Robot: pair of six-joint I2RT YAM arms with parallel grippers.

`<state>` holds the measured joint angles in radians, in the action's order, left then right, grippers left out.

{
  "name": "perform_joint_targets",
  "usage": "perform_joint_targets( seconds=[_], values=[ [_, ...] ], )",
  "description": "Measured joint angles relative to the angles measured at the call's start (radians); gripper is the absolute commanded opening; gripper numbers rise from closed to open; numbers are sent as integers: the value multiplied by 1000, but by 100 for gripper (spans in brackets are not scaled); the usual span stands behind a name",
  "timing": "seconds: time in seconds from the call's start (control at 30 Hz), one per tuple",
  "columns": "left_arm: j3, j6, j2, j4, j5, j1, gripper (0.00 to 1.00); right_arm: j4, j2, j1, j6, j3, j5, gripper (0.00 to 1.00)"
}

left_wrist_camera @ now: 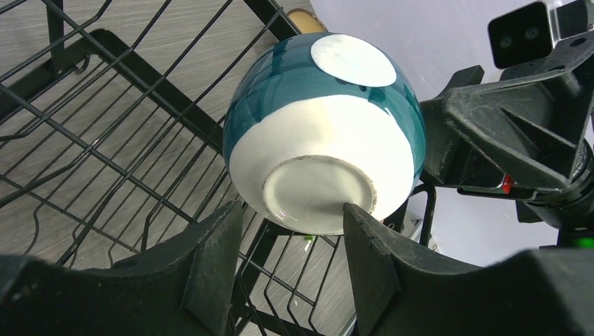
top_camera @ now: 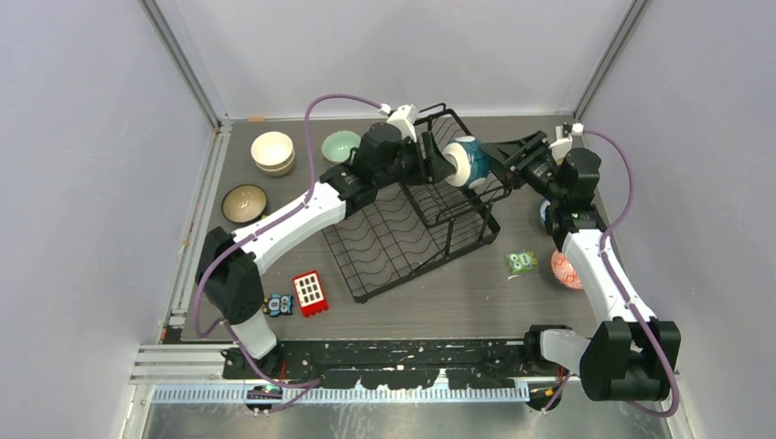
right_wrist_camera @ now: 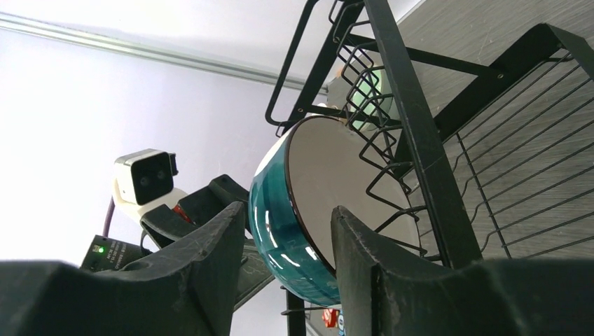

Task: Unload the bowls from the dish rack
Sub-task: Pick up the bowl from the dish rack.

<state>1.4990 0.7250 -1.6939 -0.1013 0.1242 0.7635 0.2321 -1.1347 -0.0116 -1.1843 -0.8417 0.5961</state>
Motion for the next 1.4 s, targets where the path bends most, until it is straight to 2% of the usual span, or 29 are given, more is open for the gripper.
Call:
perform_joint_targets(
  seconds=[0.13, 0.5, 0.87, 1.13, 1.2, 1.4],
  values=[
    [-2, 4, 0, 5, 15, -14, 57, 11, -26, 6, 0, -3, 14, 46],
    [-17, 26, 4, 26, 34, -39, 57, 158, -108, 32, -61, -2, 38, 44],
    [-58, 29, 32, 59, 40, -77, 56, 261, -206, 74, -87, -42, 59, 29],
    [-82, 34, 51, 75, 76, -97, 56, 386, -283, 121, -167, -64, 128, 35],
    [-85, 39, 48, 93, 84, -97, 56, 394, -295, 152, -181, -67, 178, 32],
    [-104, 62, 53, 125, 108, -111, 56, 417, -309, 161, -187, -70, 203, 18]
  ],
)
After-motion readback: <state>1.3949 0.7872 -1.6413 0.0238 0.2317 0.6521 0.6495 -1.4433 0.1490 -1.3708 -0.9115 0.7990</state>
